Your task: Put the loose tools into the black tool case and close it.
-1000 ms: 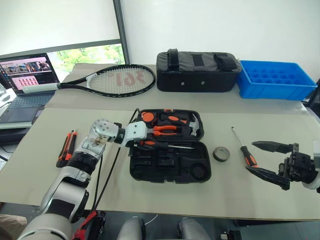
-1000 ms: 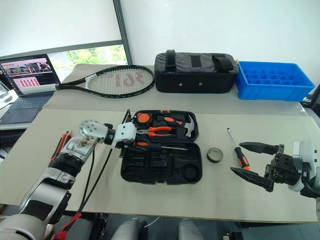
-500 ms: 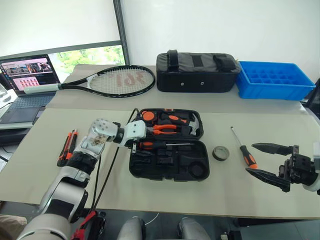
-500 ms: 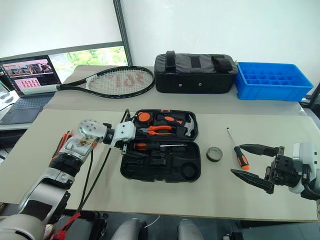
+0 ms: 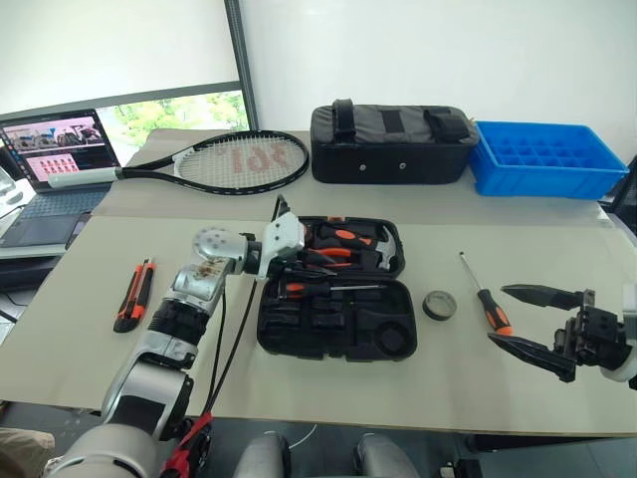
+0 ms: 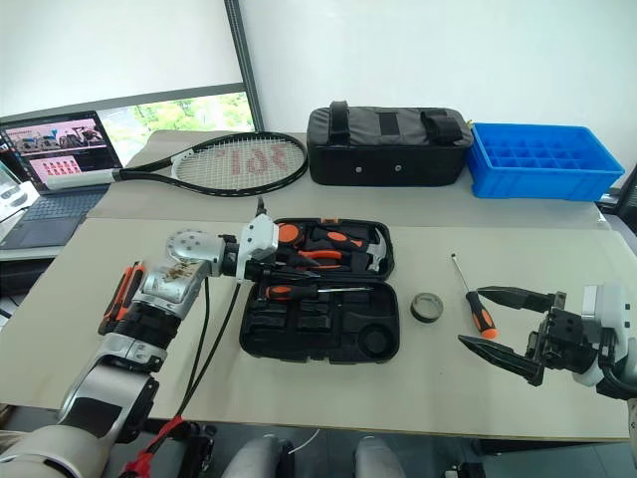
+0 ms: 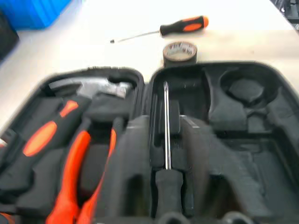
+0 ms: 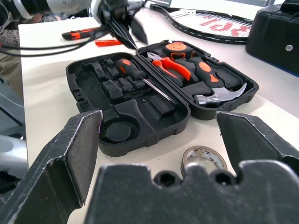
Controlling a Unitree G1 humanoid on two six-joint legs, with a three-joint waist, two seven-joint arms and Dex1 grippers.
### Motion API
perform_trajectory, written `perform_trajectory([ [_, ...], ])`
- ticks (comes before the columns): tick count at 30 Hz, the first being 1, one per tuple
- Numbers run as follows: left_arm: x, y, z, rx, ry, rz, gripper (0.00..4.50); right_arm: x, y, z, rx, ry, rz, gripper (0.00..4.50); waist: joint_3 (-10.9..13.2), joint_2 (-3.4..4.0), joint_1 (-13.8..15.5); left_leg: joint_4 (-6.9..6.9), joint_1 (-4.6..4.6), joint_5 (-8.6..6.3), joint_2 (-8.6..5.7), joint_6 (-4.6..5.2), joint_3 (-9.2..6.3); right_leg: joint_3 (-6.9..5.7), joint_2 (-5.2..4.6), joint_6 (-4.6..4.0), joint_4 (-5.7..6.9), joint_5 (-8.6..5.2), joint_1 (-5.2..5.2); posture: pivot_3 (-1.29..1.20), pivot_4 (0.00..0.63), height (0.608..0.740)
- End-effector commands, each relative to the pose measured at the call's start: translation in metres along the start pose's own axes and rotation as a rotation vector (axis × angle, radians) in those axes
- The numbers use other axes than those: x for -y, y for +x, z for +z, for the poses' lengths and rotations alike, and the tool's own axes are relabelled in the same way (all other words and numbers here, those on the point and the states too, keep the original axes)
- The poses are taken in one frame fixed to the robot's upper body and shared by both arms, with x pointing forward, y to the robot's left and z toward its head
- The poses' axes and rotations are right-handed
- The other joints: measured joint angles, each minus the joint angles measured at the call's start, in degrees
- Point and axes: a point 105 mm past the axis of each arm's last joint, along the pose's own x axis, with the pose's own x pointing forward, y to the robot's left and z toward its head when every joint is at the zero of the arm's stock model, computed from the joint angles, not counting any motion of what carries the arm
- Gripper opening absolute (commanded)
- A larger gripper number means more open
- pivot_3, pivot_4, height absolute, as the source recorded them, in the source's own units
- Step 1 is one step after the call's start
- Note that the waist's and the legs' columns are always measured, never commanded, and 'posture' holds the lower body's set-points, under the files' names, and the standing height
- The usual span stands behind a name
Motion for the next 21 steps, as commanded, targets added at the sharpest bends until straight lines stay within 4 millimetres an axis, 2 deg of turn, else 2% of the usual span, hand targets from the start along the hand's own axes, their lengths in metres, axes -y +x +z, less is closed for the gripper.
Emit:
perform_trajectory([
  [1, -0.003, 0.009, 0.001, -0.014, 0.042, -0.018, 0.04, -0.001, 0.001, 0.013, 0.017, -0.065, -0.006, 4.50, 0.01, -0.01, 0.07, 0.00, -0.02, 0.00, -0.01, 0.00, -0.01, 0.00, 0.00, 0.01, -0.01, -0.01, 0.00, 0.00, 0.150, 0.707],
  [9, 0.011, 0.015, -0.032, -0.140, 0.068, -0.090, 0.04, -0.003, 0.000, 0.014, 0.006, -0.066, -0.024, 4.50, 0.00, 0.00, 0.10, 0.00, -0.08, 0.00, -0.04, 0.00, -0.09, 0.02, 0.01, -0.01, -0.04, 0.00, 0.01, 0.00, 0.150, 0.707],
  [15, 0.006, 0.010, -0.060, -0.266, 0.053, -0.045, 0.04, -0.004, 0.003, 0.013, -0.013, -0.029, -0.039, 4.50, -0.03, 0.04, -0.02, 0.02, -0.04, 0.00, -0.07, 0.00, -0.10, 0.07, 0.01, 0.18, 0.01, -0.10, 0.12, 0.00, 0.150, 0.707],
  [19, -0.002, 0.007, -0.070, -0.276, -0.068, 0.042, 0.04, -0.004, 0.002, 0.007, -0.064, -0.019, -0.041, 4.50, -0.06, 0.06, -0.04, 0.05, -0.02, 0.03, -0.09, 0.03, -0.10, 0.11, 0.01, 0.25, 0.11, -0.11, 0.24, 0.00, 0.150, 0.707],
  [21, 0.001, 0.006, -0.073, -0.295, -0.057, 0.025, 0.04, -0.003, 0.001, 0.002, -0.092, -0.011, -0.051, 4.50, -0.07, 0.05, -0.13, 0.07, 0.08, 0.11, -0.13, 0.14, -0.10, 0.13, 0.01, 0.31, 0.17, -0.08, 0.29, 0.00, 0.150, 0.707],
])
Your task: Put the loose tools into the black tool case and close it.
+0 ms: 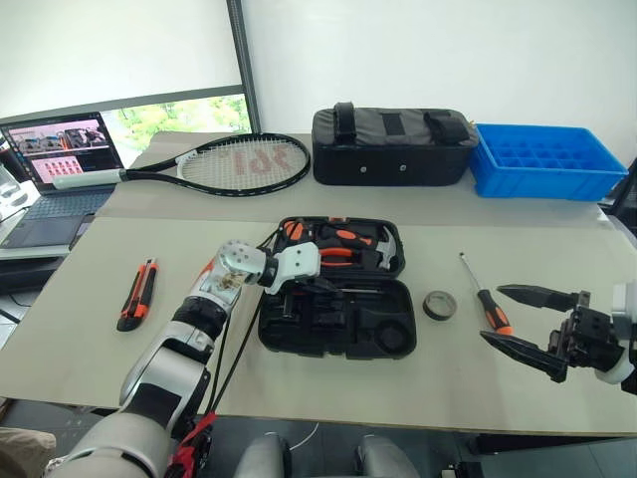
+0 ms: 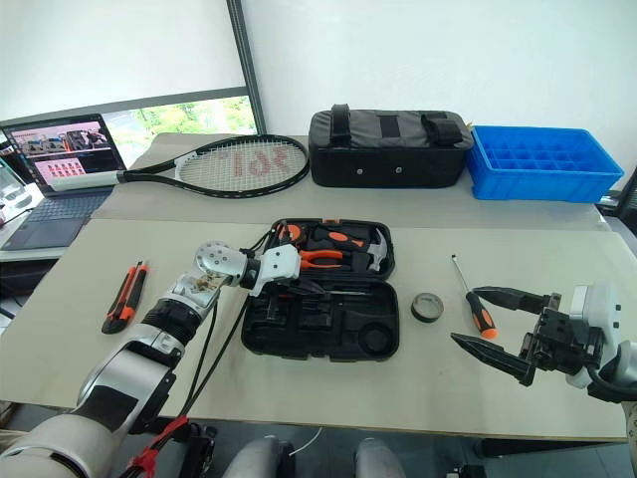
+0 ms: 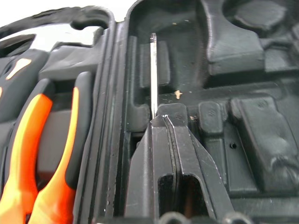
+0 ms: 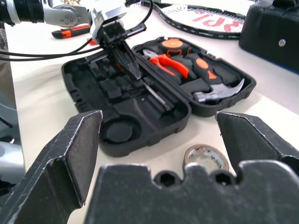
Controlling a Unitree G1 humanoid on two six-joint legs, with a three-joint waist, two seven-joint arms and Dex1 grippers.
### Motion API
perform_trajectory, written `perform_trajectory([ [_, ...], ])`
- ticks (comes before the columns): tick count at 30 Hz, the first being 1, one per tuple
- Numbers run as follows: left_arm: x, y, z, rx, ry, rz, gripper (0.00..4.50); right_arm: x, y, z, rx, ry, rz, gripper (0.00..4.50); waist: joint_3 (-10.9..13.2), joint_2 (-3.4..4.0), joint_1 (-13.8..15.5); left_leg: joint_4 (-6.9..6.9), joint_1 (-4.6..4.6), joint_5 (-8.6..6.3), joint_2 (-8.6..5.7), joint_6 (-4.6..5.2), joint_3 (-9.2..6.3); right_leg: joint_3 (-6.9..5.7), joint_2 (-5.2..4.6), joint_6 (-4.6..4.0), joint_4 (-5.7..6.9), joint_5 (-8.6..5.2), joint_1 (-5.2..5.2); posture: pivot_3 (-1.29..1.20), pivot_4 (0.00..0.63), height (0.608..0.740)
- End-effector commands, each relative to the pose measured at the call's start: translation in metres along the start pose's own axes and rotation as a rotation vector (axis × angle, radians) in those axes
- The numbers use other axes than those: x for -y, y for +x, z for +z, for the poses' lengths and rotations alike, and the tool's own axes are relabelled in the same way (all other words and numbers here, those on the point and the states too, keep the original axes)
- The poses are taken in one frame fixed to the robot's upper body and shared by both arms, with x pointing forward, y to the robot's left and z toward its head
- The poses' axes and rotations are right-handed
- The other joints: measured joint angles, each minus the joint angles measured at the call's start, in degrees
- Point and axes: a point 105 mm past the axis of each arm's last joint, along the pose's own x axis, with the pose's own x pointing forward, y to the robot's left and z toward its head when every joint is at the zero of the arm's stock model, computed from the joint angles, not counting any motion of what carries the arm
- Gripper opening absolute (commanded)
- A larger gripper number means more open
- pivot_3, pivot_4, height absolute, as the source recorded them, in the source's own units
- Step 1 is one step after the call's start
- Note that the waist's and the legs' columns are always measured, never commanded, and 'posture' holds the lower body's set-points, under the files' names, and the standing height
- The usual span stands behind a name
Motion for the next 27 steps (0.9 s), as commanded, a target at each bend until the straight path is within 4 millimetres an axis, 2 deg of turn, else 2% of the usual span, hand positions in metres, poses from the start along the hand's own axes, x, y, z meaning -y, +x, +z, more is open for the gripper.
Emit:
perform_trajectory([
  [1, 0.007, -0.005, -0.030, -0.082, -0.101, 0.016, 0.04, 0.006, -0.002, 0.001, -0.044, -0.038, -0.046, 4.50, -0.02, -0.02, -0.12, 0.00, 0.03, 0.02, 0.00, 0.02, 0.00, 0.00, 0.00, 0.02, 0.01, 0.01, 0.00, 0.00, 0.150, 0.707],
  [6, -0.009, -0.014, 0.020, 0.192, -0.145, 0.085, 0.04, 0.031, 0.001, -0.014, -0.144, -0.032, -0.245, 4.50, -0.03, 0.02, -1.01, 0.00, 0.02, 0.09, 0.01, -0.02, -0.03, 0.06, 0.04, 0.02, 0.10, 0.03, -0.16, 0.00, 0.150, 0.707],
  [10, -0.008, -0.034, 0.051, 0.321, -0.114, 0.082, 0.04, 0.043, 0.007, -0.029, -0.198, 0.006, -0.365, 4.50, -0.02, 0.01, -0.97, -0.03, -0.22, 0.15, 0.01, 0.02, -0.09, -0.01, 0.04, 0.00, 0.06, 0.06, -0.41, 0.00, 0.150, 0.707],
  [11, -0.006, -0.042, 0.059, 0.348, -0.106, 0.069, 0.43, 0.048, 0.008, -0.034, -0.216, 0.019, -0.403, 4.50, -0.02, 0.01, -0.97, -0.07, -0.27, 0.14, 0.00, 0.02, -0.11, 0.00, 0.04, -0.13, 0.02, 0.13, -0.44, 0.00, 0.150, 0.707],
  [13, 0.002, -0.056, 0.074, 0.369, -0.089, 0.022, 0.72, 0.055, 0.008, -0.047, -0.264, 0.076, -0.487, 4.50, -0.04, 0.05, -1.10, -0.12, -0.29, 0.12, -0.01, 0.04, -0.12, 0.05, 0.03, -0.23, 0.01, 0.19, -0.44, 0.00, 0.150, 0.707],
  [17, 0.021, -0.078, 0.090, 0.357, -0.078, -0.086, 2.21, 0.064, 0.004, -0.068, -0.337, 0.161, -0.572, 4.50, -0.04, 0.13, -1.08, -0.16, -0.28, 0.12, -0.03, 0.05, -0.15, 0.04, 0.02, -0.27, -0.07, 0.19, -0.41, 0.00, 0.150, 0.707],
  [19, 0.026, -0.087, 0.095, 0.326, -0.061, -0.108, 2.97, 0.071, 0.001, -0.075, -0.366, 0.176, -0.612, 4.50, -0.02, 0.16, -0.99, -0.15, -0.27, 0.12, -0.05, 0.05, -0.15, 0.05, 0.00, -0.25, -0.11, 0.17, -0.37, 0.00, 0.150, 0.707],
  [23, 0.029, -0.100, 0.101, 0.258, -0.038, -0.116, 4.43, 0.071, 0.008, -0.082, -0.379, 0.242, -0.603, 4.50, 0.02, 0.15, -1.18, -0.08, -0.27, 0.12, -0.07, 0.05, -0.16, 0.07, 0.01, -0.09, -0.11, 0.08, -0.34, 0.00, 0.150, 0.707],
  [27, 0.031, -0.110, 0.099, 0.158, -0.013, -0.097, 4.50, 0.073, 0.011, -0.086, -0.409, 0.252, -0.607, 3.55, 0.08, 0.15, -1.51, -0.11, -0.23, 0.12, -0.05, 0.05, -0.19, 0.07, 0.03, -0.01, -0.11, 0.04, -0.33, 0.00, 0.150, 0.707],
])
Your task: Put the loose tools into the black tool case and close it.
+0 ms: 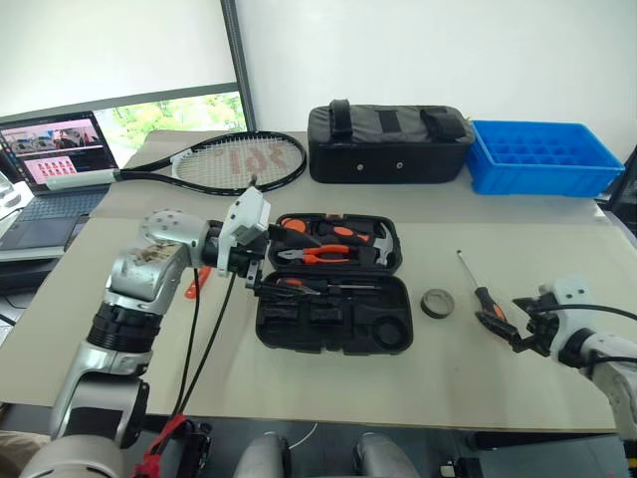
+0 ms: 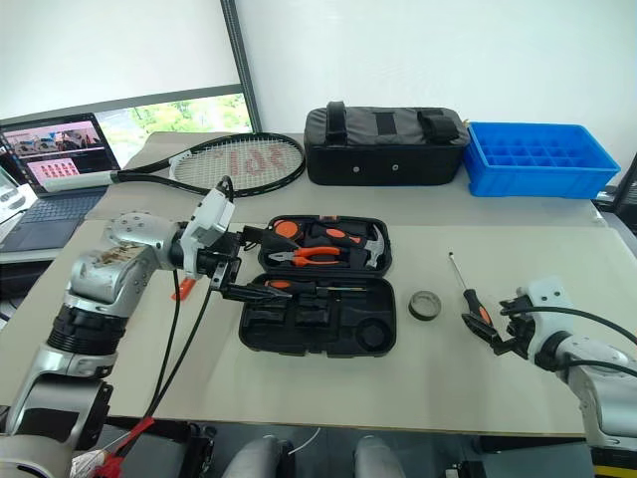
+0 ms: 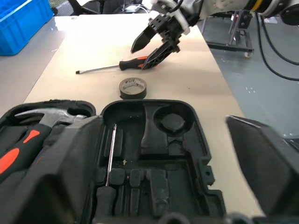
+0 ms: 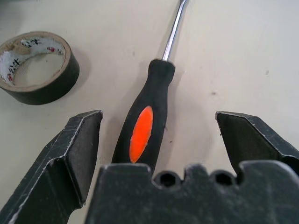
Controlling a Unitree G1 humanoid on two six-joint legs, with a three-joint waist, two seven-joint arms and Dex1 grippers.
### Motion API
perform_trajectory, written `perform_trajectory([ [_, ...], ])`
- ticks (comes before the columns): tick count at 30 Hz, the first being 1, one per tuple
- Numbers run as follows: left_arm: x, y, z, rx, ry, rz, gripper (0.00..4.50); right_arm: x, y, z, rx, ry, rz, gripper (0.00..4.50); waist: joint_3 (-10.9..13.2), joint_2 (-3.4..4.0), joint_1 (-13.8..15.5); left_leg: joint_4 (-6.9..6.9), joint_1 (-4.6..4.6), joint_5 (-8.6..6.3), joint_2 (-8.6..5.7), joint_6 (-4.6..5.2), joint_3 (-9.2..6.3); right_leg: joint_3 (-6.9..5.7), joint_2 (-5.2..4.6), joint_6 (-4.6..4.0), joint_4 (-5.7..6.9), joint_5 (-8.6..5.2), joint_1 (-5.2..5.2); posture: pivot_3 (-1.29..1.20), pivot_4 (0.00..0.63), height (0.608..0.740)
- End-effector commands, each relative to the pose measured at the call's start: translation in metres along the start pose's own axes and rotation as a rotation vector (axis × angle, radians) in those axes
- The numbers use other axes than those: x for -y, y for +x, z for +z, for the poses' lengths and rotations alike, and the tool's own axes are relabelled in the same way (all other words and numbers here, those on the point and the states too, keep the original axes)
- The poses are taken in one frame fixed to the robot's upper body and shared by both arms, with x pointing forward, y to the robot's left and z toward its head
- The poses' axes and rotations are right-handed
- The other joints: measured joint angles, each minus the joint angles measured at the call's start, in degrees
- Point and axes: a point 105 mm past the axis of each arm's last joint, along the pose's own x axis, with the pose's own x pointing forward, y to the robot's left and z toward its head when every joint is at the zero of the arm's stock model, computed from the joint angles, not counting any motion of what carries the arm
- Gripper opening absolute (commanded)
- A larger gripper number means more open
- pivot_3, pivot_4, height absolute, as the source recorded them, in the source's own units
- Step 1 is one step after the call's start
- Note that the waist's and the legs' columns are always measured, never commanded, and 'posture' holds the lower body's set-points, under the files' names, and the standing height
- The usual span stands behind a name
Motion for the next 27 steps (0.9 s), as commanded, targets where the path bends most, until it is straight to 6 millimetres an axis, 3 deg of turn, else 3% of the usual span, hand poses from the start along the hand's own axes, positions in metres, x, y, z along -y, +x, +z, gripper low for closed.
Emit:
perform_trajectory([
  [1, 0.001, -0.010, 0.014, -0.063, 0.058, 0.025, 4.50, 0.004, 0.000, 0.006, -0.002, -0.005, -0.021, 3.15, 0.02, 0.01, -0.10, 0.00, 0.00, 0.00, 0.00, 0.00, 0.00, 0.00, 0.00, -0.01, 0.01, 0.00, 0.00, 0.00, 0.150, 0.707],
  [6, 0.006, -0.017, 0.013, -0.103, 0.040, 0.064, 4.50, 0.007, -0.002, 0.010, 0.014, 0.005, -0.032, 1.39, 0.04, -0.02, 0.01, 0.00, -0.02, 0.00, 0.01, 0.00, -0.01, -0.01, 0.00, 0.00, -0.05, 0.00, 0.01, 0.00, 0.150, 0.707],
  [8, 0.009, -0.021, 0.013, -0.096, 0.022, 0.084, 4.50, 0.009, -0.003, 0.021, 0.072, 0.016, -0.036, 0.97, 0.05, -0.01, -0.02, -0.01, -0.02, 0.00, 0.01, 0.00, -0.01, -0.01, -0.01, 0.00, -0.06, 0.00, 0.01, 0.00, 0.150, 0.707],
  [15, 0.027, -0.041, 0.018, -0.073, -0.058, 0.207, 4.50, -0.014, -0.002, 0.080, 0.273, -0.130, 0.125, 0.98, 0.28, 0.06, -0.42, -0.03, 0.01, 0.00, 0.08, 0.00, 0.00, 0.02, 0.03, 0.03, -0.02, -0.02, -0.03, 0.00, 0.150, 0.707],
  [17, 0.031, -0.045, 0.018, -0.057, -0.088, 0.245, 4.50, -0.031, 0.002, 0.093, 0.310, -0.209, 0.224, 0.98, 0.28, 0.06, -0.44, -0.03, 0.02, 0.00, 0.10, 0.00, 0.00, 0.01, 0.03, 0.04, -0.01, -0.02, -0.03, 0.00, 0.150, 0.707],
  [19, 0.039, -0.054, 0.010, -0.075, -0.131, 0.303, 4.50, -0.068, 0.011, 0.108, 0.332, -0.333, 0.433, 0.98, 0.30, 0.06, -0.54, -0.03, 0.05, 0.00, 0.11, 0.00, 0.00, -0.01, 0.03, 0.04, -0.02, -0.02, -0.01, 0.00, 0.150, 0.707],
  [22, 0.047, -0.060, 0.002, -0.097, -0.169, 0.346, 4.50, -0.091, 0.019, 0.113, 0.332, -0.425, 0.572, 0.98, 0.30, 0.10, -0.79, -0.08, 0.13, 0.00, 0.17, 0.00, 0.01, -0.01, 0.07, 0.02, -0.01, -0.02, -0.01, 0.00, 0.150, 0.707],
  [24, 0.056, -0.067, -0.005, -0.122, -0.197, 0.381, 4.50, -0.111, 0.027, 0.110, 0.312, -0.529, 0.705, 0.98, 0.38, -0.05, -0.51, -0.10, 0.17, 0.00, 0.23, 0.00, -0.03, -0.08, 0.10, 0.01, 0.01, -0.01, 0.00, 0.00, 0.150, 0.707],
  [27, 0.067, -0.075, -0.009, -0.133, -0.222, 0.425, 4.50, -0.125, 0.042, 0.101, 0.272, -0.668, 0.824, 0.98, 0.44, -0.13, -0.11, -0.10, 0.19, -0.01, 0.27, -0.01, -0.04, -0.10, 0.03, -0.22, -0.06, 0.12, -0.01, 0.00, 0.150, 0.707],
])
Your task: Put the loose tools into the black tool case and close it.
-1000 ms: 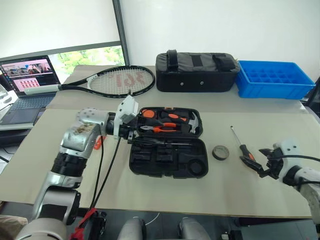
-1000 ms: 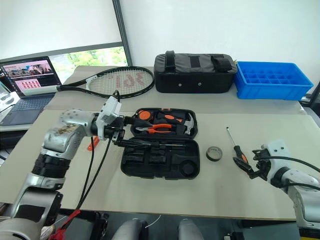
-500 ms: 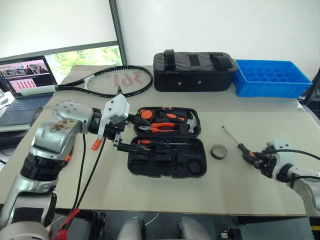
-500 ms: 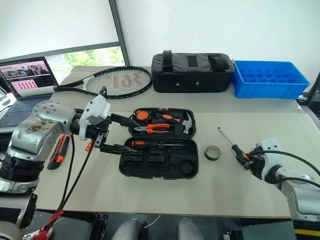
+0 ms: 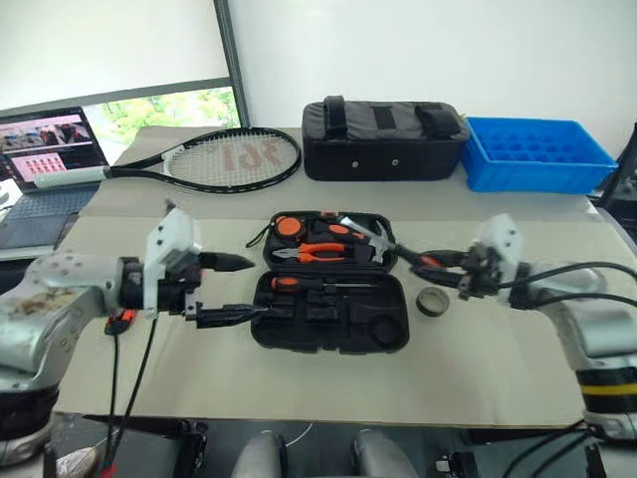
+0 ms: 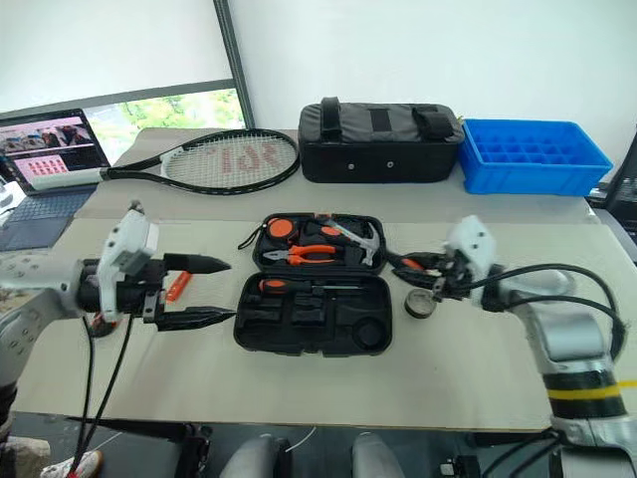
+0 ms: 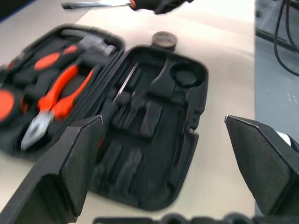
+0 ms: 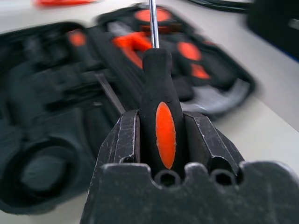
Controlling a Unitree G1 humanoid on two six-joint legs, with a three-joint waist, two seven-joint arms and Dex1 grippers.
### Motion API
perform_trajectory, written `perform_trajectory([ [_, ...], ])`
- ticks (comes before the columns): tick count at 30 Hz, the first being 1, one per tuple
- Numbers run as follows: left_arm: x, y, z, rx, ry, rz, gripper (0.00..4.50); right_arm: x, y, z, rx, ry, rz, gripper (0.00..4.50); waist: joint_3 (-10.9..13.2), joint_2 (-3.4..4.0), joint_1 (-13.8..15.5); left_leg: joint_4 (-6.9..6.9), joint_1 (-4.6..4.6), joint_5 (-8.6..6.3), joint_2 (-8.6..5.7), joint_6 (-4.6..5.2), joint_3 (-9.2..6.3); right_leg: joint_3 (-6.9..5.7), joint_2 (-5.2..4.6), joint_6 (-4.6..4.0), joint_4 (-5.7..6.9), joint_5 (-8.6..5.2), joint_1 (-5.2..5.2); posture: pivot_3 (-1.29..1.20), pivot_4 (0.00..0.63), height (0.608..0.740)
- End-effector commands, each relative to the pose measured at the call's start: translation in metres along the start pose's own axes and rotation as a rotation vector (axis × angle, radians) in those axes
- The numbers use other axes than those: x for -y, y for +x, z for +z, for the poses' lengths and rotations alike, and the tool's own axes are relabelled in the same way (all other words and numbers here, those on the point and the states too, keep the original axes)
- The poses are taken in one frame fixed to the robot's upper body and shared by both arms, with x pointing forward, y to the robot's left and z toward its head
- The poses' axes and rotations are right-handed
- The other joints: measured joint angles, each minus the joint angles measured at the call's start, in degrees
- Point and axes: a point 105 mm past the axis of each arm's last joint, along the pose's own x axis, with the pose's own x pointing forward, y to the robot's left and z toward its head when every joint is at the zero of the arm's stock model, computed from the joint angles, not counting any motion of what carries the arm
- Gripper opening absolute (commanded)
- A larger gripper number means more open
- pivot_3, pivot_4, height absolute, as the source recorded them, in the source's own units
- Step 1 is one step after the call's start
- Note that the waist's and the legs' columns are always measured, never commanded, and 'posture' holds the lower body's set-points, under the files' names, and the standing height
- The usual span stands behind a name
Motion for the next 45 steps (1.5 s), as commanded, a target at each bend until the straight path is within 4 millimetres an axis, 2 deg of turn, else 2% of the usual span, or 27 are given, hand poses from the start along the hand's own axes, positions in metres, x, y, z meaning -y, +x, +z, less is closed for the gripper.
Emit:
perform_trajectory([
  [1, 0.009, -0.014, 0.008, 0.016, 0.047, 0.060, 4.50, -0.006, 0.019, -0.003, -0.026, -0.134, 0.168, 0.98, 0.02, -0.02, 0.26, 0.00, 0.01, 0.00, 0.00, 0.00, 0.02, -0.01, -0.04, 0.00, -0.01, 0.00, 0.00, 0.00, 0.150, 0.707],
  [7, 0.021, -0.017, 0.012, 0.056, 0.045, 0.076, 4.50, -0.006, 0.030, -0.013, -0.054, -0.155, 0.294, 0.98, 0.02, -0.02, 0.61, -0.02, 0.01, 0.00, -0.01, 0.00, 0.02, -0.12, -0.16, -0.18, -0.01, 0.08, 0.02, 0.00, 0.150, 0.707],
  [14, 0.027, -0.017, 0.016, 0.080, 0.041, 0.072, 4.50, -0.001, 0.043, -0.014, -0.049, -0.168, 0.305, 0.98, 0.03, -0.01, -0.14, -0.09, 0.18, 0.00, 0.06, -0.01, 0.04, -0.16, -0.09, -0.33, 0.11, 0.11, 0.02, 0.00, 0.150, 0.707],
  [16, 0.028, -0.017, 0.016, 0.079, 0.040, 0.072, 4.50, -0.001, 0.046, -0.012, -0.039, -0.168, 0.310, 1.99, 0.03, -0.01, -0.17, -0.10, 0.20, 0.00, 0.06, -0.01, 0.05, -0.17, -0.03, -0.37, 0.14, 0.12, 0.02, 0.00, 0.150, 0.707],
  [17, 0.028, -0.018, 0.017, 0.079, 0.039, 0.073, 4.50, -0.001, 0.047, -0.011, -0.036, -0.167, 0.312, 2.19, 0.04, -0.01, -0.19, -0.10, 0.21, 0.00, 0.06, -0.01, 0.05, -0.17, -0.03, -0.39, 0.16, 0.11, 0.00, 0.00, 0.150, 0.707],
  [18, 0.028, -0.018, 0.016, 0.075, 0.039, 0.075, 4.50, -0.001, 0.048, -0.010, -0.030, -0.167, 0.309, 2.67, 0.03, -0.01, -0.17, -0.10, 0.23, 0.00, 0.06, -0.01, 0.06, -0.17, -0.03, -0.39, 0.19, 0.11, 0.00, 0.00, 0.150, 0.707],
  [20, 0.028, -0.019, 0.015, 0.071, 0.037, 0.080, 4.50, 0.000, 0.048, -0.008, -0.020, -0.165, 0.302, 3.14, 0.03, 0.00, -0.13, -0.10, 0.24, 0.00, 0.07, -0.01, 0.05, -0.18, -0.02, -0.40, 0.19, 0.11, 0.00, 0.00, 0.150, 0.707],
  [23, 0.028, -0.020, 0.014, 0.067, 0.032, 0.084, 4.50, 0.005, 0.044, -0.002, 0.007, -0.151, 0.271, 4.21, 0.04, 0.00, -0.04, -0.10, 0.24, 0.00, 0.08, -0.02, 0.05, -0.18, -0.05, -0.40, 0.19, 0.10, 0.01, 0.00, 0.150, 0.707],
  [24, 0.028, -0.020, 0.014, 0.066, 0.031, 0.084, 4.50, 0.007, 0.043, 0.000, 0.020, -0.151, 0.256, 4.44, 0.04, 0.00, -0.02, -0.10, 0.23, 0.00, 0.08, -0.02, 0.05, -0.18, -0.07, -0.40, 0.19, 0.10, 0.01, 0.00, 0.150, 0.707],
  [29, 0.028, -0.019, 0.012, 0.064, 0.023, 0.086, 4.50, 0.011, 0.042, 0.023, 0.156, -0.063, 0.187, 4.44, 0.04, 0.00, -0.02, -0.11, 0.22, 0.00, 0.08, -0.02, 0.05, -0.18, -0.08, -0.41, 0.19, 0.11, 0.00, 0.00, 0.150, 0.707],
  [33, 0.027, -0.017, 0.012, 0.068, 0.022, 0.084, 4.50, 0.002, 0.052, 0.025, 0.231, -0.003, 0.162, 4.44, 0.03, -0.01, -0.08, -0.17, 0.27, -0.01, 0.10, -0.02, 0.04, -0.22, -0.02, -0.41, 0.19, 0.11, 0.01, 0.00, 0.150, 0.707],
  [36, 0.026, -0.018, 0.012, 0.067, 0.023, 0.084, 4.50, 0.003, 0.059, 0.020, 0.224, 0.030, 0.135, 3.74, 0.04, 0.00, -0.06, -0.23, 0.27, 0.00, 0.09, -0.03, 0.05, -0.21, -0.04, -0.43, 0.20, 0.10, -0.03, 0.00, 0.150, 0.707],
  [40, 0.023, -0.019, 0.011, 0.061, 0.027, 0.089, 4.50, -0.004, 0.071, 0.004, 0.164, -0.001, 0.150, 2.28, 0.04, 0.00, -0.05, -0.23, 0.27, 0.01, 0.08, -0.04, 0.08, -0.19, -0.08, -0.43, 0.18, 0.10, -0.04, 0.00, 0.150, 0.707],
  [45, 0.023, -0.020, 0.010, 0.054, 0.029, 0.096, 4.50, -0.013, 0.074, -0.014, 0.080, -0.028, 0.189, 0.52, 0.04, 0.00, -0.08, -0.31, 0.29, 0.01, 0.07, -0.04, 0.10, -0.18, -0.06, -0.44, 0.18, 0.10, -0.07, 0.00, 0.150, 0.707],
])
